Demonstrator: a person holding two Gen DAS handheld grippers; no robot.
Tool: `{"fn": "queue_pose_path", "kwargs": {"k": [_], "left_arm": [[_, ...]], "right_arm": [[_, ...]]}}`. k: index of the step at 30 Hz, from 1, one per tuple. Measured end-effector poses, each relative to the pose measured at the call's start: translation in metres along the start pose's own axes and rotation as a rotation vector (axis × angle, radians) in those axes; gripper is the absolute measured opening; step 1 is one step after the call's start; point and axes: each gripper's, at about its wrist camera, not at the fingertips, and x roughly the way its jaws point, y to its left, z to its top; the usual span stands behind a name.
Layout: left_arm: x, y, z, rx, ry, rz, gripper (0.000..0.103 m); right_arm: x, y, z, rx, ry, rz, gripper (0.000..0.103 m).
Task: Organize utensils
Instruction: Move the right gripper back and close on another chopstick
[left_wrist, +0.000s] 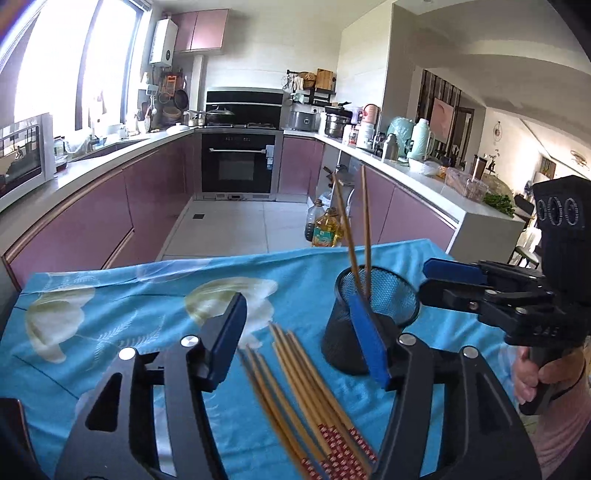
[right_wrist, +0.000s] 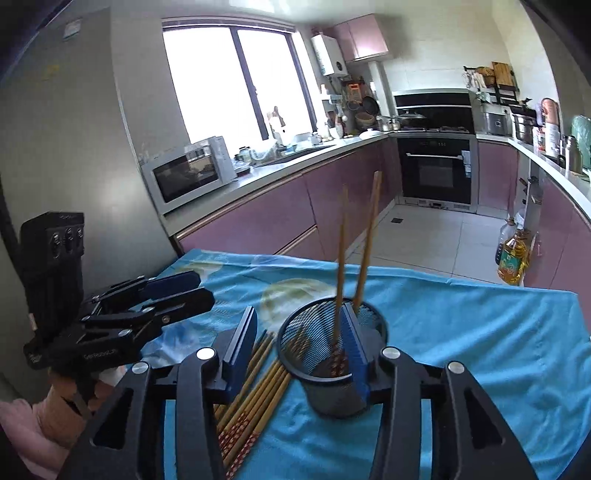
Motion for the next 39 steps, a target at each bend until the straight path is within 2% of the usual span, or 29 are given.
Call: {"fn": "queue_pose_path", "kwargs": {"k": [3, 5, 8, 14, 25, 29, 36, 39], "left_arm": [[0.0, 0.012, -0.027, 0.008, 0.066, 0.051, 0.063], [0.004, 0.022, -0.045, -0.01, 0.117, 0.054, 0.063], [0.014, 0.032, -0.069, -0.027, 0.188, 0.075, 0.063], [0.031, 0.039, -0.103, -0.041, 0.263, 0.074, 0.062], [0.047, 0.035, -0.111, -0.039, 0.335, 0.061, 0.06], [0.048, 0.035, -0.111, -0.035, 0.337, 0.063, 0.06], [0.046, 0.036, -0.112, -0.02, 0.347, 0.067, 0.054], [0.047, 0.037, -0.111, -0.026, 0.355, 0.06, 0.052]], "right_arm": [[0.012, 0.011, -0.022, -0.003, 0.069, 0.018, 0.046], [0.028, 0.012, -0.036, 0.026, 0.127, 0.029, 0.046], [0.049, 0.014, -0.052, 0.044, 0.191, -0.004, 0.046], [0.072, 0.018, -0.069, 0.072, 0.253, -0.042, 0.046], [0.088, 0.027, -0.075, 0.057, 0.295, -0.106, 0.046], [0.088, 0.029, -0.075, 0.037, 0.301, -0.126, 0.045], [0.09, 0.029, -0.075, 0.02, 0.315, -0.162, 0.035], [0.093, 0.031, -0.074, 0.009, 0.322, -0.178, 0.034]]}}
